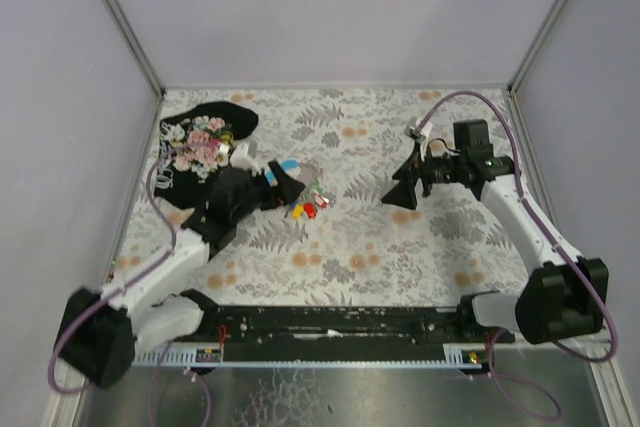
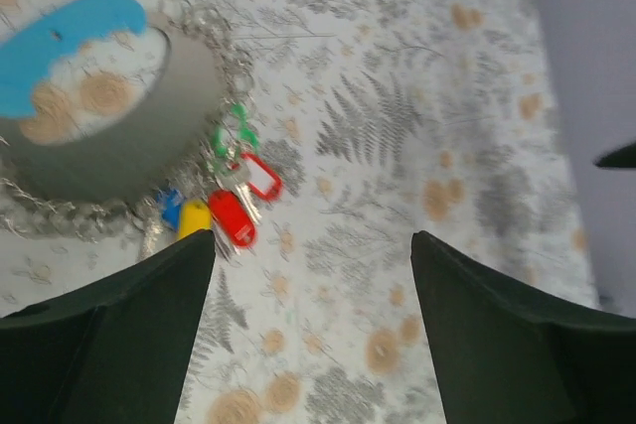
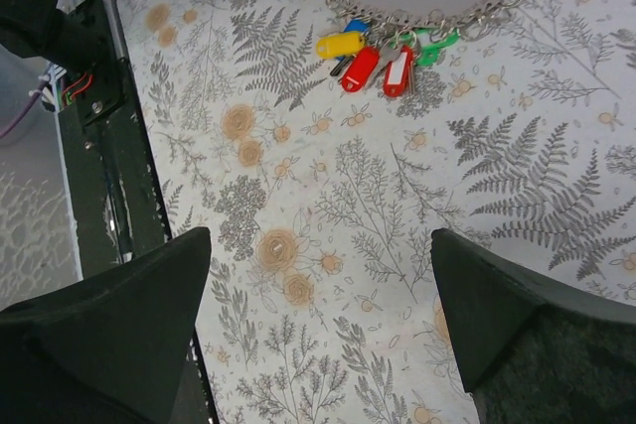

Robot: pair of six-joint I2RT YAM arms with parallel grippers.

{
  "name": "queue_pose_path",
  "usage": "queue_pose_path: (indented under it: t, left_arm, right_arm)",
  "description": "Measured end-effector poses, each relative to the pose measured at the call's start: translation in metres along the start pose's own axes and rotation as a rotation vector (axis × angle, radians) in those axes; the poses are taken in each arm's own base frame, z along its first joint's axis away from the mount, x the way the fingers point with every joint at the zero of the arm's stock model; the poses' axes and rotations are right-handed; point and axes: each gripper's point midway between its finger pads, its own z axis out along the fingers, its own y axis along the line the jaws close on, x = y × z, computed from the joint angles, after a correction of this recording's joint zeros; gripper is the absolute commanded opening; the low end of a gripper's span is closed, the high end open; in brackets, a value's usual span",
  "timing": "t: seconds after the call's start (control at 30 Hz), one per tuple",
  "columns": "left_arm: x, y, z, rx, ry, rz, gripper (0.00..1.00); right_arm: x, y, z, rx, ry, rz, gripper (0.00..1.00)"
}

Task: Remove the keys from the keyring
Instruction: Pick up the keyring from the center of the board.

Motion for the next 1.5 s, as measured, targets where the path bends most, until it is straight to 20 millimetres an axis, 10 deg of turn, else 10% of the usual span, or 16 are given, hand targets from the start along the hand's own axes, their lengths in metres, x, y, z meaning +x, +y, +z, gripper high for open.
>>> queue_pose_path:
  t: [0.37, 1.5]
  left_arm:
    - [0.004, 0.043, 0.081, -0.278, 0.194, 0.403, 0.55]
    - [0.042, 0.074, 0.123, -0.485, 0.287, 0.223, 0.27]
  right_arm:
    - [0.010, 0.005, 0.002, -0.026, 0.021, -0.003, 1.00]
    - [0.028, 0.010, 0.010, -0.062, 0.093, 0.007, 0.99]
